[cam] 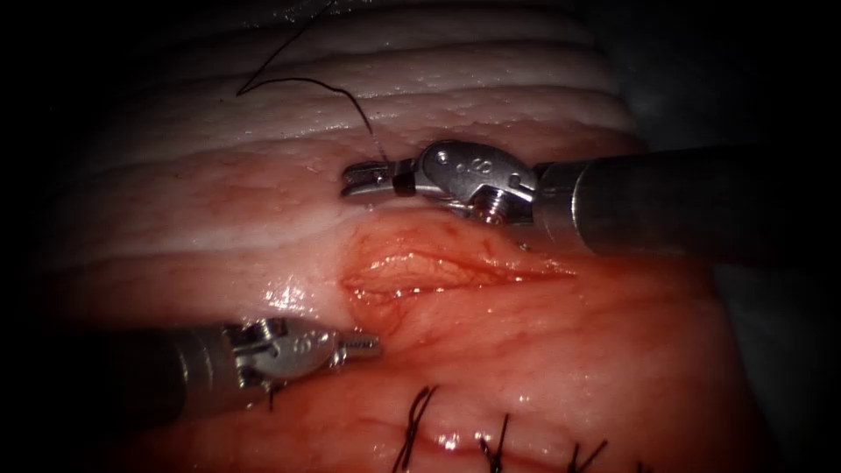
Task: Wound Closure
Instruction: Pass needle through skin above incision with right grasper
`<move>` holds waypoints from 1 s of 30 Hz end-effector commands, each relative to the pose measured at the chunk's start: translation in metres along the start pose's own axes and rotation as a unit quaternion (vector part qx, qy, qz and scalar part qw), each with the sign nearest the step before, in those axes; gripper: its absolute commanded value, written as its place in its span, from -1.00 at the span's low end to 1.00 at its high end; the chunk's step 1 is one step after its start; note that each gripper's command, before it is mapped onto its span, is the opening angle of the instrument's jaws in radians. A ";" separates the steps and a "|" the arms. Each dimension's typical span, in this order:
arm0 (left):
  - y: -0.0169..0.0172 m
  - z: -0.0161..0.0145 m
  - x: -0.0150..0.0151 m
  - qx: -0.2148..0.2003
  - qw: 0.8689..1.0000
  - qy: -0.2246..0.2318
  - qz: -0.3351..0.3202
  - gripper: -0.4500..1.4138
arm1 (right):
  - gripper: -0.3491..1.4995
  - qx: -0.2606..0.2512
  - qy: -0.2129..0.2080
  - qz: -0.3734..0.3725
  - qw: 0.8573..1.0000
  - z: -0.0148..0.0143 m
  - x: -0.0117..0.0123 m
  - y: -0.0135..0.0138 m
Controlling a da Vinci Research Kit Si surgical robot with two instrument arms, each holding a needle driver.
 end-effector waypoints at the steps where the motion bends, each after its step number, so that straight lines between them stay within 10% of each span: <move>1: 0.0000 0.0008 0.0000 0.000 1.000 0.000 0.000 -0.71 | -1.00 0.000 0.001 0.000 1.000 0.0008 -0.0003 0.0002; 30: 0.0002 0.0007 0.0001 -0.003 1.000 -0.002 0.001 -0.73 | -1.00 -0.020 0.015 0.018 1.000 0.0010 0.0009 0.0008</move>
